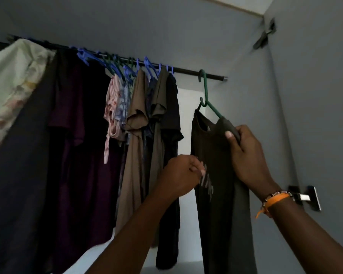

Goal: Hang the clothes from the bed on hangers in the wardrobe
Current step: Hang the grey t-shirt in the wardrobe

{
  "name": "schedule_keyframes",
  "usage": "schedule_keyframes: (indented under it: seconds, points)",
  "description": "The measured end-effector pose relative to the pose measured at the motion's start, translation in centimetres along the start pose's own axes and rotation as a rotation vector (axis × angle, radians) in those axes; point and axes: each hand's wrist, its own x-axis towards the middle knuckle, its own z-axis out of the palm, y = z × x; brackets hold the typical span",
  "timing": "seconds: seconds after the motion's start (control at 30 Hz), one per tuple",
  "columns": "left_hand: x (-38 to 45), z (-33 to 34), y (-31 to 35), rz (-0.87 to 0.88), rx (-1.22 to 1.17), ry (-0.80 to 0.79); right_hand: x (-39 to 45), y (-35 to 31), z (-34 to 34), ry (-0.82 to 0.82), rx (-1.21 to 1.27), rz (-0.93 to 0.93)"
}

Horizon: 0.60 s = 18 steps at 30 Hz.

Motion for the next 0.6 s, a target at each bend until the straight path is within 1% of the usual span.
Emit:
schedule_keyframes:
  seconds: [0.13, 0.3, 0.47, 0.6]
  points:
    - [7.1, 1.2, -3.2, 0.040, -0.040, 0.051, 8.5, 3.8, 5.1, 0.062, -0.017, -0.047]
    - [15.5, 1.6, -6.1, 0.104, 0.030, 0.174, 17.4, 8.9, 11.3, 0.106, 0.019, -0.105]
    - [22.0, 2.9, -9.2, 0.073, 0.106, 0.152, 25.7, 12.4, 16.6, 0.095, 0.029, -0.134]
    - [25.4, 3.9, -11.2, 0.042, 0.137, 0.164, 30.8, 13.7, 19.9, 0.109, 0.043, -0.107]
